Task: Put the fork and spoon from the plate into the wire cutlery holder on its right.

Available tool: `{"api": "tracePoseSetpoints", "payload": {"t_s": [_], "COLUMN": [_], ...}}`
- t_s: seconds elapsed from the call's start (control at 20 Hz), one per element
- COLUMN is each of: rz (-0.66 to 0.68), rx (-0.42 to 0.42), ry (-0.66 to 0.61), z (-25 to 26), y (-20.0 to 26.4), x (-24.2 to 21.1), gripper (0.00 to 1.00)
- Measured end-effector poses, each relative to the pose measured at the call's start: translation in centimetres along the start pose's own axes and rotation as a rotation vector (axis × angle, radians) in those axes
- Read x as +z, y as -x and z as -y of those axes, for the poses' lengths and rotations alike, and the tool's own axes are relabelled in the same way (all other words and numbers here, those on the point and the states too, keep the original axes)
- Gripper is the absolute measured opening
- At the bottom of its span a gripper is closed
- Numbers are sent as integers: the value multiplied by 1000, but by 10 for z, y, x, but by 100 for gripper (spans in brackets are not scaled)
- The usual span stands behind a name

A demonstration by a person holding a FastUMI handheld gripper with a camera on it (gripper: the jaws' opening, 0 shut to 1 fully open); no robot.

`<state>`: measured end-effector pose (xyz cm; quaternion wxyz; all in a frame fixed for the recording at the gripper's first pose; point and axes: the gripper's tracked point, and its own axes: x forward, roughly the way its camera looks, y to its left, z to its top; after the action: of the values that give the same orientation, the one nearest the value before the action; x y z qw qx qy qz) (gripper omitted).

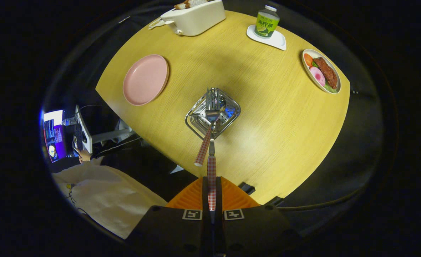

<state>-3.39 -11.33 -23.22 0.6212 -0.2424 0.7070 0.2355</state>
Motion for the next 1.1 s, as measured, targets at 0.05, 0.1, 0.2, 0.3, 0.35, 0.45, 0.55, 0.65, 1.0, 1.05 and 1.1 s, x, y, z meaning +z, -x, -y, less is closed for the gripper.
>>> {"api": "tracePoseSetpoints", "payload": {"t_s": [0.05, 0.1, 0.2, 0.3, 0.35, 0.45, 0.55, 0.65, 1.0, 1.05, 1.1], "rz": [-33, -69, -127, -172, -184, -197, -202, -221, -234, -238, -241], "rx": [4, 8, 13, 30, 39, 52, 60, 66, 87, 87, 90], "ry": [17, 31, 42, 34, 23, -1, -19, -30, -71, -89, -110], "z": [1, 3, 8, 8, 9, 11, 15, 16, 10, 11, 10], "y": [-2, -5, -10, -17, -19, -23, -25, -27, -35, -36, -38], "x": [-1, -5, -7, -9, -7, 2, 10, 13, 30, 32, 34], "gripper": [8, 8, 8, 8, 8, 8, 8, 9, 9, 9, 9]}}
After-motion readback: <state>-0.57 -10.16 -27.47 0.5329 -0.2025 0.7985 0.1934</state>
